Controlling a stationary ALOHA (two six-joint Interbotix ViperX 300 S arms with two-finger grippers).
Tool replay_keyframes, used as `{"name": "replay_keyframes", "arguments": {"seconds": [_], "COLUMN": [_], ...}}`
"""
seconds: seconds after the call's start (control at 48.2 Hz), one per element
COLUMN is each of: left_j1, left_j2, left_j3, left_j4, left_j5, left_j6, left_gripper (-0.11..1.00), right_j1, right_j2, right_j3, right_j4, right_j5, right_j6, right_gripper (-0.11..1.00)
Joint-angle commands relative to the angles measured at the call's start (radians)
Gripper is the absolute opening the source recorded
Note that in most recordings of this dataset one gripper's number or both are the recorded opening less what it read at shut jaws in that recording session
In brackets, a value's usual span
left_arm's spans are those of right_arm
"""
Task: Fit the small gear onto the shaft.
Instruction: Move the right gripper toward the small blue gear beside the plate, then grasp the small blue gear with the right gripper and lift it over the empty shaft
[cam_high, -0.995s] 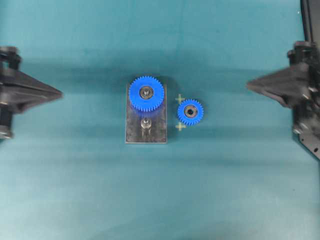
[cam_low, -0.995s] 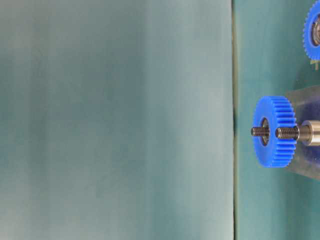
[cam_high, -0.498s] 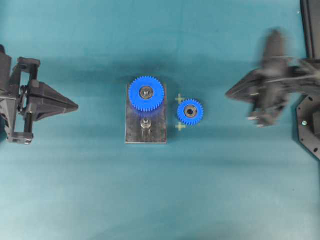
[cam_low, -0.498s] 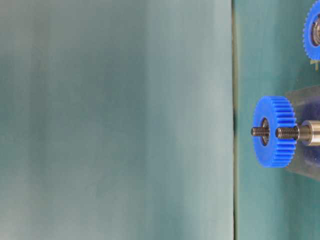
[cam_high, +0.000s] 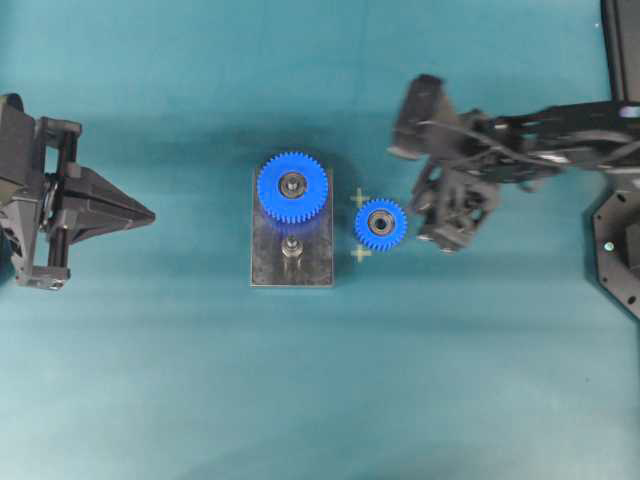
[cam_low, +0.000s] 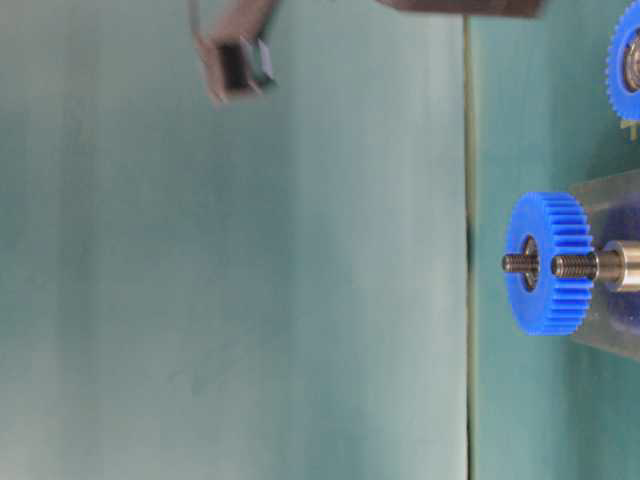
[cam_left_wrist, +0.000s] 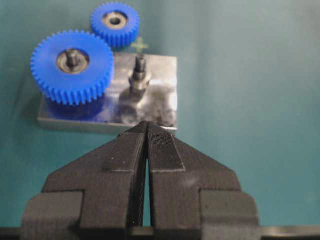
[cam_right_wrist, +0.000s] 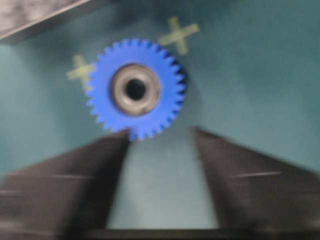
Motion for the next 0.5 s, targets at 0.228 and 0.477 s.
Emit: {"name": "replay_keyframes", "arguments": {"seconds": [0.228,0.477], "left_j1": [-0.002,-0.002], "left_j2": [0.005,0.008], "left_j3": [-0.025,-0.023], "left_j4": [0.003,0.002], "left_j5": [-0.005,-0.005], "left_j6": [0.002,0.000], "left_gripper": [0.00,0.00], "right_j1": [-0.018,-0.028], "right_j2": [0.143,0.204], "right_j3": [-0.121,-0.152], "right_j4": [-0.023,-0.032], "right_j5": [0.054,0.055], "right_j6": [-0.011,-0.009], "right_gripper": [0.88,0.88]}}
